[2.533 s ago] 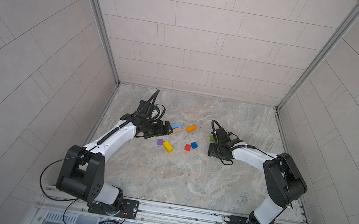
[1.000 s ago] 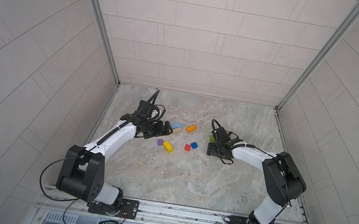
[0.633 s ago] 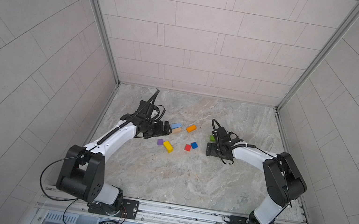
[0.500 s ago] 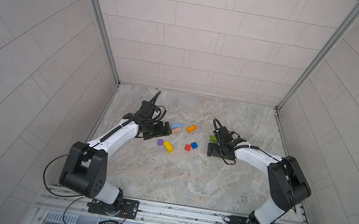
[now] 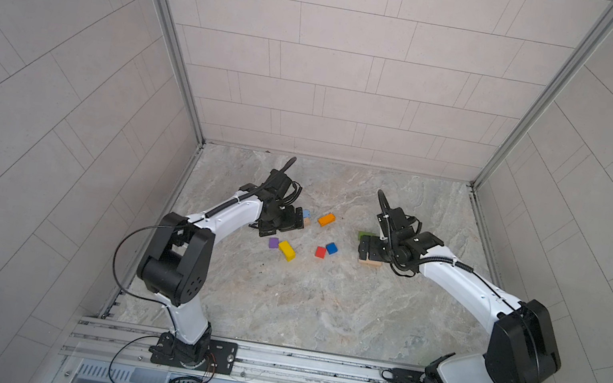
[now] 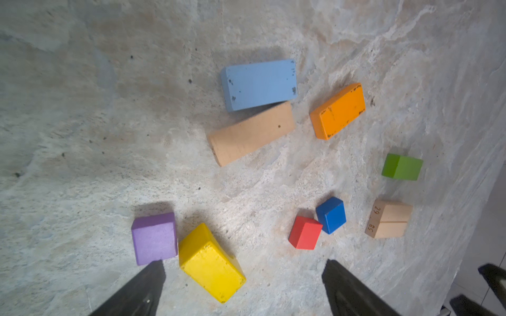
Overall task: Build the wood block tower
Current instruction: 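Move the left gripper onto the wood block while the right gripper withdraws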
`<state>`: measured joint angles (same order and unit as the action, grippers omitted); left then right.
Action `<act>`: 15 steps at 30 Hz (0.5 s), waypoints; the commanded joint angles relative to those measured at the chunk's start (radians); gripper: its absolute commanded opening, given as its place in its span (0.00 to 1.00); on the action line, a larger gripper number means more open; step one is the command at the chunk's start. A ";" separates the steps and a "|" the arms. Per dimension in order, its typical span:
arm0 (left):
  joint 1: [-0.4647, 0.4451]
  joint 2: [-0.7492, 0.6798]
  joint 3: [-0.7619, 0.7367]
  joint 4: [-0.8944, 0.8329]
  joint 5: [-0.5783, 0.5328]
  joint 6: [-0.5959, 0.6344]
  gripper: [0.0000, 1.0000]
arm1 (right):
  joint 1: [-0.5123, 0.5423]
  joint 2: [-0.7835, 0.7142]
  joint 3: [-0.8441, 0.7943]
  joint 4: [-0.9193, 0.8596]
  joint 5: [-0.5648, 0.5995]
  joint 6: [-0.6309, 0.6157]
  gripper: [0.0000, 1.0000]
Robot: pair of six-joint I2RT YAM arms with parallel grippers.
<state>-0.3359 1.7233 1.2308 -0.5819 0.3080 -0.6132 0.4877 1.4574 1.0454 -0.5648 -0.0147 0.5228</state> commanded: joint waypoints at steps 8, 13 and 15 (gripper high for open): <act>-0.022 0.157 0.165 -0.069 -0.117 -0.088 0.89 | -0.040 -0.153 -0.100 -0.041 -0.002 -0.012 0.99; -0.036 0.220 0.218 -0.103 -0.158 -0.106 0.89 | -0.060 -0.188 -0.140 -0.023 -0.007 -0.012 0.99; -0.041 0.243 0.231 -0.100 -0.157 -0.137 0.89 | -0.066 -0.201 -0.148 -0.022 -0.008 -0.013 0.99</act>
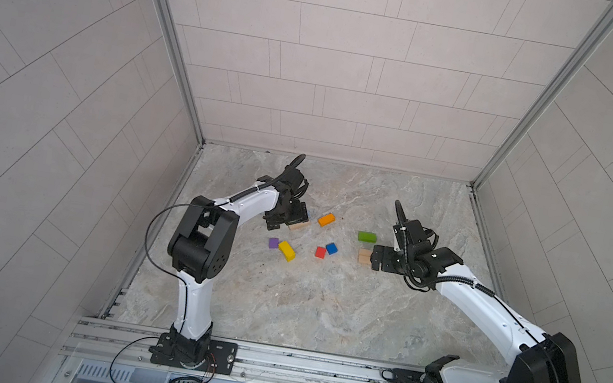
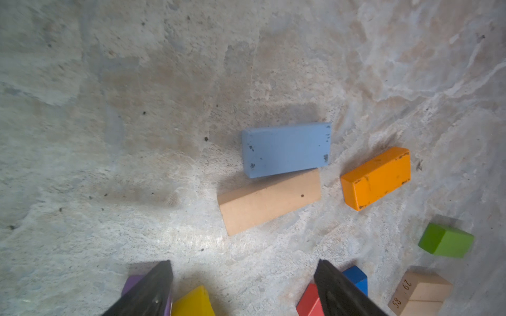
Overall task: Build the wood block tower
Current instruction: 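Move the left gripper onto the wood block while the right gripper withdraws, then close the left gripper on the wood block and lift it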
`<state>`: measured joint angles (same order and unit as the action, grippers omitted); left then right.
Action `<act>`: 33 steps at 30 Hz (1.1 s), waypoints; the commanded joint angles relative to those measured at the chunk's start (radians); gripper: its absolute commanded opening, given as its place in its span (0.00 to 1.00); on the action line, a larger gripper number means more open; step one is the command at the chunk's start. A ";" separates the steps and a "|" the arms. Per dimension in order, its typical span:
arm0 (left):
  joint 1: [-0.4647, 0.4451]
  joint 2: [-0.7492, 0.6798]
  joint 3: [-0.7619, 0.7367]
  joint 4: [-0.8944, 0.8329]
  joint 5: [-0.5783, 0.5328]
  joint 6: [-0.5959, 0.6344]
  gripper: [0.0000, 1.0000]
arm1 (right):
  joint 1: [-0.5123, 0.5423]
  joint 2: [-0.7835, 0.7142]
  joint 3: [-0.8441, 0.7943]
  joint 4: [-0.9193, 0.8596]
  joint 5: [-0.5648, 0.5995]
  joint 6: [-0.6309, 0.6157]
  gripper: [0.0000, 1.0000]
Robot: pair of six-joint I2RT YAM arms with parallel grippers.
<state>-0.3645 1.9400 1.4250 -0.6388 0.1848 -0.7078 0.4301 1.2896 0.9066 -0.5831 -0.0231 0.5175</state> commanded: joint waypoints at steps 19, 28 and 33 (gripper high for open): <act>-0.052 0.153 0.140 -0.047 -0.135 -0.229 0.91 | -0.044 -0.096 -0.073 0.019 -0.012 -0.006 0.98; -0.065 0.206 0.200 -0.050 -0.134 -0.242 0.92 | -0.050 -0.107 -0.089 0.022 -0.022 -0.008 0.98; -0.068 0.227 0.223 -0.062 -0.152 -0.242 0.92 | -0.056 -0.118 -0.094 0.022 -0.020 -0.008 0.98</act>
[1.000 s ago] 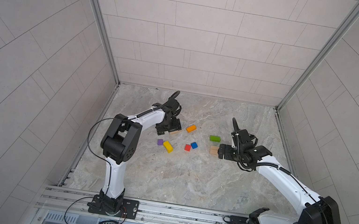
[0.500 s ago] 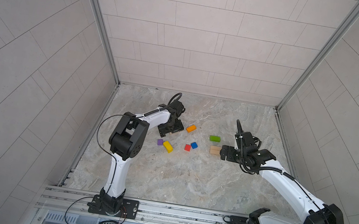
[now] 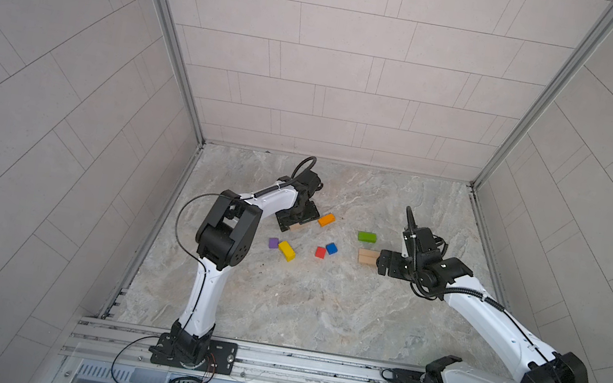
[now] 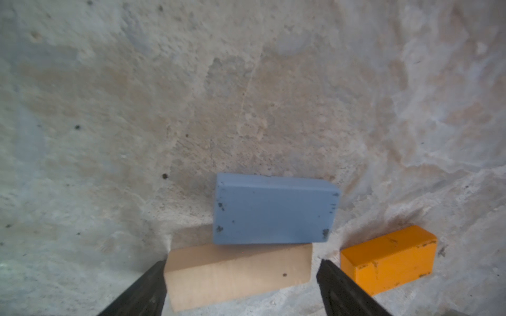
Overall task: Build the wood block tower
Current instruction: 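Close the left gripper on the wood block and lift it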
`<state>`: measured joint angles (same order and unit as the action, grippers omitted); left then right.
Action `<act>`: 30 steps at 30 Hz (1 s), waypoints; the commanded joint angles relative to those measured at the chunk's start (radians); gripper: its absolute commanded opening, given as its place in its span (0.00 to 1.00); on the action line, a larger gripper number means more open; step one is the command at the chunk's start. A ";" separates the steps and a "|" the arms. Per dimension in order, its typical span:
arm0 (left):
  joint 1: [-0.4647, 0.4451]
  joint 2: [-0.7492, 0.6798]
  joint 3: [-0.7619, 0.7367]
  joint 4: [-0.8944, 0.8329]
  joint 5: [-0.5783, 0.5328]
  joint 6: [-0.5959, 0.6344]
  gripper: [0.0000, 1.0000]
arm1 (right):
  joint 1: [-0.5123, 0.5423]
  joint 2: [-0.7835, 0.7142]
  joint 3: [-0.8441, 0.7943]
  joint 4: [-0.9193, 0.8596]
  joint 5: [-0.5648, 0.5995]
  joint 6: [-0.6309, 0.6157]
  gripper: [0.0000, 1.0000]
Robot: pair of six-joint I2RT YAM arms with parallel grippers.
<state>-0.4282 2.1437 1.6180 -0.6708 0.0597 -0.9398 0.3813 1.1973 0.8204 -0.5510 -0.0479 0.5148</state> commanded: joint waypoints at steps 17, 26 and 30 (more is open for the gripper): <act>-0.032 0.062 0.086 -0.123 -0.118 0.064 0.88 | -0.022 -0.047 -0.038 0.008 0.001 0.006 0.98; -0.034 0.073 0.082 -0.122 -0.107 0.055 0.84 | -0.028 -0.061 -0.043 0.006 0.000 -0.003 0.97; -0.036 0.063 0.075 -0.119 -0.096 0.073 0.74 | -0.030 -0.057 -0.040 0.008 -0.004 -0.001 0.97</act>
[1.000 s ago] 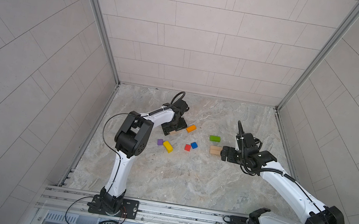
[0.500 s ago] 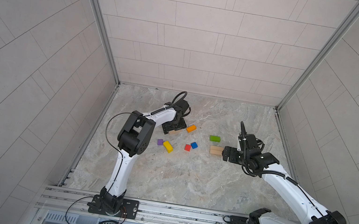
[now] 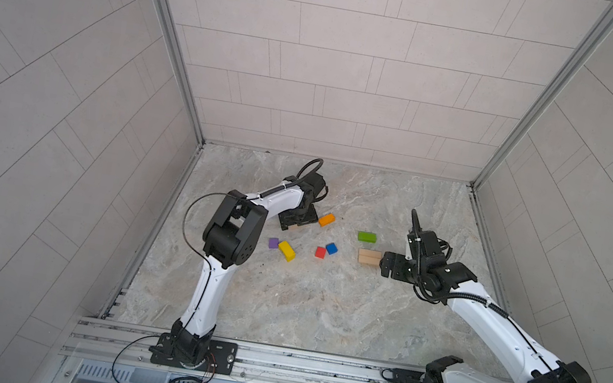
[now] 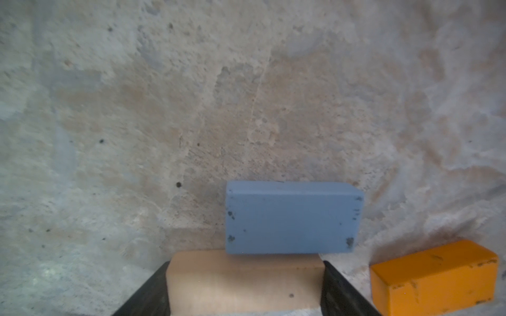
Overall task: Build the wood block tower
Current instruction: 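Close the left gripper on the wood block and lift it, then carry the block with the left gripper toward the pair while the right gripper moves aside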
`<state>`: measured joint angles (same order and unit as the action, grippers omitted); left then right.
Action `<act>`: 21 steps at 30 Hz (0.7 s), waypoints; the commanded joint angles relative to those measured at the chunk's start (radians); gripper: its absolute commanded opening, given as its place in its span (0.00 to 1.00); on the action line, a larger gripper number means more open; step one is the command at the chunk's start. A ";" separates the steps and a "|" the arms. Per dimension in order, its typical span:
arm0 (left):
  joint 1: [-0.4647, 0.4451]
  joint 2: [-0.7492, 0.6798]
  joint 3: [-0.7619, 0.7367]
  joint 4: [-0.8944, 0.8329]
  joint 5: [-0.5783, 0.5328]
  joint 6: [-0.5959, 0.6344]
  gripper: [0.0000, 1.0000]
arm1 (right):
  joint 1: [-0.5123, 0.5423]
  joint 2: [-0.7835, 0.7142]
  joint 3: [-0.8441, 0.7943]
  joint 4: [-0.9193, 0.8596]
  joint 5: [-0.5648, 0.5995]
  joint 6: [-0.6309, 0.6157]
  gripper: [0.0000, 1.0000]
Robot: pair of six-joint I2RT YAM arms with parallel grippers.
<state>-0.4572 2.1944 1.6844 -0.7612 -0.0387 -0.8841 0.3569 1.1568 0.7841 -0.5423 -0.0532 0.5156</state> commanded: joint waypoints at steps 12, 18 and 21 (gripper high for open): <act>-0.062 -0.152 -0.055 -0.027 0.028 0.142 0.54 | -0.037 -0.003 -0.010 -0.004 -0.018 -0.017 0.97; -0.110 -0.248 -0.106 -0.029 0.067 0.150 0.55 | -0.067 -0.003 -0.010 -0.008 -0.025 -0.024 0.97; -0.138 -0.278 -0.125 -0.031 0.089 0.148 0.55 | -0.088 -0.003 -0.006 -0.016 -0.032 -0.017 0.97</act>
<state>-0.5735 1.9545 1.5867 -0.7658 0.0246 -0.7506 0.2852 1.1564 0.7841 -0.5430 -0.0830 0.5011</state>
